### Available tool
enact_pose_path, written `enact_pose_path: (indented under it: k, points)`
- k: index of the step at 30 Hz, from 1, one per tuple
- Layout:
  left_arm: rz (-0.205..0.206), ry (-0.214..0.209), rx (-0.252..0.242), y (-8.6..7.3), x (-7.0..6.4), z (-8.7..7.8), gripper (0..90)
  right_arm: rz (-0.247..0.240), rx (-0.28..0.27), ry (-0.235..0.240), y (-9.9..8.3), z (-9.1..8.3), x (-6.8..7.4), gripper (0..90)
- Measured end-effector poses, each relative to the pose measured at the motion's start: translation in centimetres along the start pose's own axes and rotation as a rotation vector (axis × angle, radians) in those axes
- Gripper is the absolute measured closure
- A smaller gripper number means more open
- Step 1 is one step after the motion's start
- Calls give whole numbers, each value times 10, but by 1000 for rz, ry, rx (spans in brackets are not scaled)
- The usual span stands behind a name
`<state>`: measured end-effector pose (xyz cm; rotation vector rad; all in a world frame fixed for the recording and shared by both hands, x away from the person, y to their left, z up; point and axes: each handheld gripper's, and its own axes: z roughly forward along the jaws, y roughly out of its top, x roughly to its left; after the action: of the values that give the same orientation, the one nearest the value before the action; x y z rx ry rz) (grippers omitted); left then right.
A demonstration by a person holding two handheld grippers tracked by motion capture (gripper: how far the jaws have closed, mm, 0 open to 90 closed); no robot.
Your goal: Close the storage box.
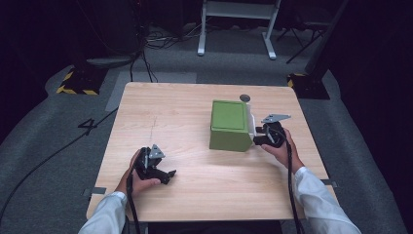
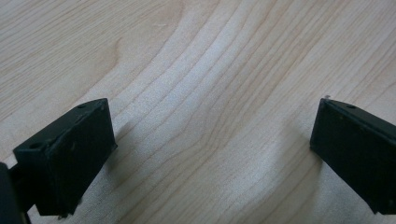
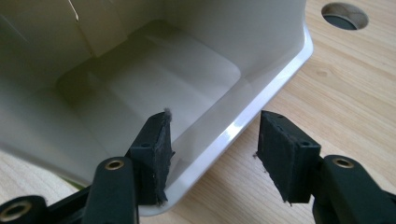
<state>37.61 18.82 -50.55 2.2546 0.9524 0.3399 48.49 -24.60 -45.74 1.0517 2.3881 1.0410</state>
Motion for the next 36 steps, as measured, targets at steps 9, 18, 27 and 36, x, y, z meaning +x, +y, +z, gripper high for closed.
enact_pose_path:
  k: [9, 18, 27, 36]
  points:
    - [0, 0, 0, 0, 0, 0, 1, -3, -1, 6, 8, 8, 7, 451]
    - [0, 0, 0, 0, 0, 0, 1, -23, 6, 12, 9, 8, 7, 399]
    - [0, 0, 0, 0, 0, 0, 1, -46, 6, -12, 11, -2, 4, 330]
    - [0, 0, 0, 0, 0, 0, 1, -63, -4, -28, 12, -13, 1, 274]
